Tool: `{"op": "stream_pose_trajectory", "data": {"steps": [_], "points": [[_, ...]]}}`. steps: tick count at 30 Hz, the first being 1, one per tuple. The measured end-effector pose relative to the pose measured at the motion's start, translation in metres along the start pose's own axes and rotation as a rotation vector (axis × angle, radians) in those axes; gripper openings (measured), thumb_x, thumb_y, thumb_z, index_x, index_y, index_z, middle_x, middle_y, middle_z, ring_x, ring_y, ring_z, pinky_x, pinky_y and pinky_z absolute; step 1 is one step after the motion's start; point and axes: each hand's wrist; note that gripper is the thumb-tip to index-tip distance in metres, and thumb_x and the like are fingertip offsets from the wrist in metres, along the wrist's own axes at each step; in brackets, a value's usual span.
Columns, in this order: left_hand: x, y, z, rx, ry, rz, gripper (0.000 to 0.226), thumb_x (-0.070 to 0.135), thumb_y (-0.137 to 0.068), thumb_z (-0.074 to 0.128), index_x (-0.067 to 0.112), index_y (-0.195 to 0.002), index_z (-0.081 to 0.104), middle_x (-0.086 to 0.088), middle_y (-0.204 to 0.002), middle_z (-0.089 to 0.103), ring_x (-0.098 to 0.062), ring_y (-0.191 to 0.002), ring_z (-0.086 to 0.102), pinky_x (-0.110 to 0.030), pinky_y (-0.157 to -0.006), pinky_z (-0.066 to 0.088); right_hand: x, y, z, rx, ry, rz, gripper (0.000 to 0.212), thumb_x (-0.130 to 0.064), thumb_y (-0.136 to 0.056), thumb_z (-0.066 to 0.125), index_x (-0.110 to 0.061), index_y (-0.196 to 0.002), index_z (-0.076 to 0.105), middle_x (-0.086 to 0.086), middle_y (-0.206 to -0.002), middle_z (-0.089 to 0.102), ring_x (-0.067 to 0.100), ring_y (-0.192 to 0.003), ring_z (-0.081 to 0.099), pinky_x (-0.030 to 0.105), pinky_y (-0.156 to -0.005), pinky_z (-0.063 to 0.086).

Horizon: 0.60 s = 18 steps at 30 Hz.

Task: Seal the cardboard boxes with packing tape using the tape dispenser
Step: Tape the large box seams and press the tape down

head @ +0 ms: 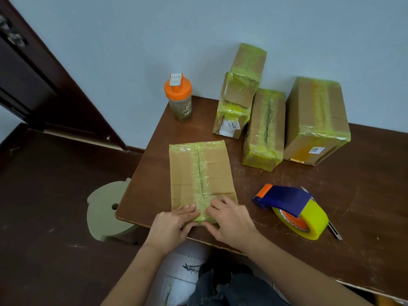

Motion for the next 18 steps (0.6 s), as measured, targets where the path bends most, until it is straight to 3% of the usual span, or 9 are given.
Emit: {"op": "stream_pose_trajectory", "data": {"steps": [7, 12, 15, 18], "points": [[0.003, 0.002, 0.006, 0.012, -0.031, -0.059, 0.041, 0.053, -0.083, 0.051, 0.031, -0.11, 0.072, 0.011, -0.118, 0.068, -0.011, -0.104, 0.067, -0.034, -0.072, 0.061, -0.002, 0.002, 0.006, -0.031, 0.081, -0.018, 0.04, -0.042, -0.058, 0.088, -0.027, -0.08, 0.059, -0.012, -0.084, 0.056, 0.012, -0.081, 0.056, 0.023, -0.037, 0.033], [0.016, -0.002, 0.007, 0.085, -0.071, -0.071, 0.037, 0.046, -0.083, 0.051, 0.026, -0.101, 0.077, 0.008, -0.108, 0.072, -0.01, -0.096, 0.069, -0.027, -0.079, 0.058, -0.006, 0.003, 0.021, 0.034, 0.031, 0.079, 0.037, -0.031, -0.057, 0.09, -0.026, -0.075, 0.057, -0.012, -0.08, 0.054, 0.013, -0.081, 0.054, 0.025, -0.037, 0.033], [0.017, -0.002, 0.006, 0.108, -0.095, -0.066, 0.027, 0.039, -0.074, 0.074, 0.026, -0.097, 0.077, 0.008, -0.104, 0.073, -0.011, -0.093, 0.07, -0.024, -0.076, 0.056, 0.0, 0.003, 0.016, 0.013, -0.06, 0.096, 0.039, -0.037, -0.056, 0.09, -0.028, -0.079, 0.06, -0.013, -0.084, 0.054, 0.011, -0.084, 0.054, 0.025, -0.038, 0.039], [0.02, -0.003, 0.002, 0.119, -0.099, -0.107, 0.038, 0.039, -0.06, 0.088, 0.028, -0.094, 0.078, 0.009, -0.102, 0.073, -0.011, -0.093, 0.07, -0.022, -0.069, 0.056, 0.014, 0.004, 0.011, -0.054, -0.19, 0.071, 0.036, -0.049, -0.066, 0.082, -0.032, -0.094, 0.067, -0.015, -0.092, 0.057, 0.009, -0.093, 0.052, 0.027, -0.049, 0.048]]}}
Point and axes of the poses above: each hand's wrist, its own y-axis away from the middle knuckle, its own z-axis out of the palm, x = y × z
